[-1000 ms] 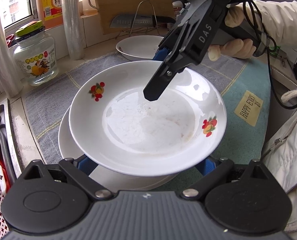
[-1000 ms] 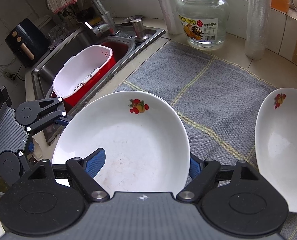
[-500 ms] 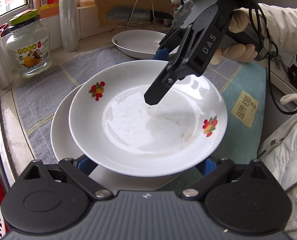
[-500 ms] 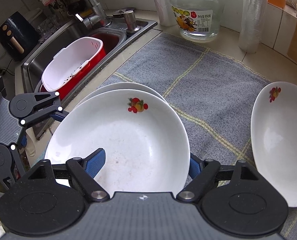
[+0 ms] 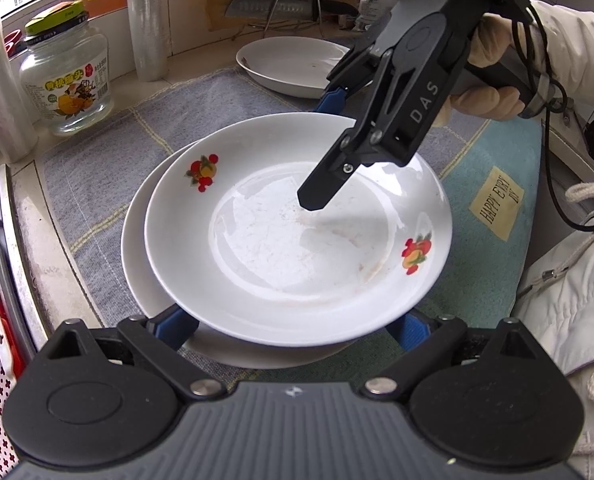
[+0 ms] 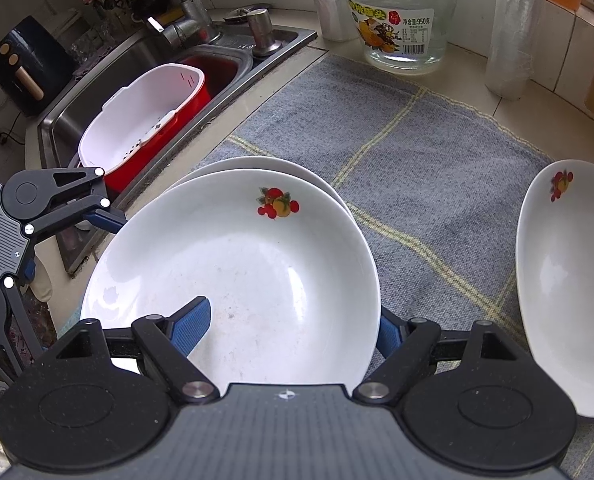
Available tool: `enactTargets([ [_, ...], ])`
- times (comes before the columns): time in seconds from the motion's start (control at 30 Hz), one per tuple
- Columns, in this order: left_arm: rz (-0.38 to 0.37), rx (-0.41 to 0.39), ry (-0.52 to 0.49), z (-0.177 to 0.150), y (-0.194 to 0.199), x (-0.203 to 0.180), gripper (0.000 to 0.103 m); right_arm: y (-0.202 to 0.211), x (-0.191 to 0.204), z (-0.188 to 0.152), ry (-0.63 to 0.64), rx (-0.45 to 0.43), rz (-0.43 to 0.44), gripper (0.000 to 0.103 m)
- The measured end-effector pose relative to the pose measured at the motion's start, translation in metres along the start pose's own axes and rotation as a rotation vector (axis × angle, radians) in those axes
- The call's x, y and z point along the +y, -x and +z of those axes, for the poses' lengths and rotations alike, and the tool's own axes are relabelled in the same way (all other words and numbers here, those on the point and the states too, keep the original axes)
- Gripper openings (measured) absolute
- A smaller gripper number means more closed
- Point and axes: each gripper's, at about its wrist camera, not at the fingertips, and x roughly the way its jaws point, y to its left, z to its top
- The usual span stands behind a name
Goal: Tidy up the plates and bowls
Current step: 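Lower the nested plates onto the towel by the sink with both tools, then open the right tool while the left tool opens, releasing the stacked plates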
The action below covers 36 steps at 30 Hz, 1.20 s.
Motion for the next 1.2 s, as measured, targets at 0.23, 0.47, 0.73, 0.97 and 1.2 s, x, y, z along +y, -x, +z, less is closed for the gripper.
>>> enactTargets([
  [0.23,0.02,0.012,0.0,0.0,0.004,-0.002,0.098,0.0,0.0,-0.001,-0.004,-0.006,0.003,0.087],
  [0.47,0.067,0.031,0.005,0.0,0.01,-0.006,0.098,0.002,0.001,-0.005,0.001,-0.015,0.004,0.088],
  [0.73,0.082,-0.021,-0.036,0.006,0.017,-0.019,0.099,0.003,0.006,-0.009,0.016,-0.026,-0.002,0.088],
  [0.97,0.222,-0.071,0.0,0.012,0.02,-0.027,0.1,0.022,0.013,-0.024,0.034,-0.107,-0.074,0.103],
  [1.2,0.393,-0.126,0.093,0.025,0.025,-0.04,0.1,0.041,0.018,-0.043,0.019,-0.223,-0.224,0.103],
])
